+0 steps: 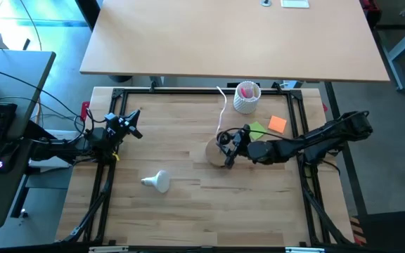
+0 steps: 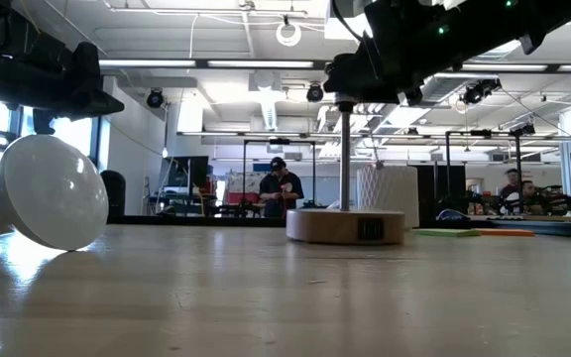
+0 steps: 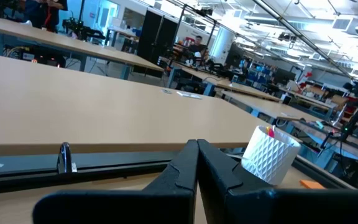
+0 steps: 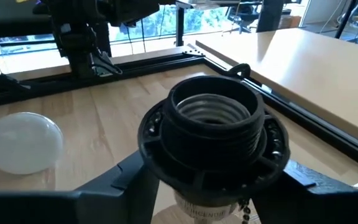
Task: Screw lightbulb
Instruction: Insert the white lightbulb into the brown lamp
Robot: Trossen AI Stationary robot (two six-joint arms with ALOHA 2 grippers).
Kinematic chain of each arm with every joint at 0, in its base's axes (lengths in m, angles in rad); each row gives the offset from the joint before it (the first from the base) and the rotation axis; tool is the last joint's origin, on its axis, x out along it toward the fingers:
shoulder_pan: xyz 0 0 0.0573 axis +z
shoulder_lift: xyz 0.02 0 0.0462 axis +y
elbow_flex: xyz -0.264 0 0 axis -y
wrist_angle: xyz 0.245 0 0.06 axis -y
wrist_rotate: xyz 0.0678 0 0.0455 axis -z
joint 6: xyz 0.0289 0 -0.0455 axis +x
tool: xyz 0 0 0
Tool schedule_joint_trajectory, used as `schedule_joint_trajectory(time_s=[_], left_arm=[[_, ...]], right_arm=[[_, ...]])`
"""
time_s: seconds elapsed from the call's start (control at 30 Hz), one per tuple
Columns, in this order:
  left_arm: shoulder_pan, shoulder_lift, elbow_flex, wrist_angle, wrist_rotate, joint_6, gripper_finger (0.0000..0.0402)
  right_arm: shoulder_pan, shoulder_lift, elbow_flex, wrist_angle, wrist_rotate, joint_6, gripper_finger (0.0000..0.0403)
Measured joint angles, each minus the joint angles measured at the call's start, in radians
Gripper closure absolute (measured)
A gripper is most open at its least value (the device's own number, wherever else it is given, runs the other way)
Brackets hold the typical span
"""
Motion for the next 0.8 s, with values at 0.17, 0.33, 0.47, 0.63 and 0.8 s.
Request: schedule_joint_trajectory(time_s=[0.17,0.33,0.47,0.63,0.8], left_arm=[[0.000,0.000,0.000,0.000,0.000,0.000,0.0400],[0.000,0.000,0.000,0.000,0.000,0.000,0.0401],[0.000,0.000,0.000,0.000,0.000,0.000,0.0401],[0.000,0.000,0.000,0.000,0.000,0.000,0.0401],[0.000,0.000,0.000,0.000,0.000,0.000,0.0401]], right_arm=[[0.000,0.000,0.000,0.006,0.026,-0.022,0.0167],[0.000,0.000,0.000,0.006,0.014,-0.021,0.0164],[-0.001,-0.002,0.000,0.012,-0.030,-0.021,0.0164],[-0.018,-0.002,0.000,0.005,-0.089,-0.023,0.0164],[-0.036,-0.002,0.000,-0.001,-0.134,-0.027,0.0164]])
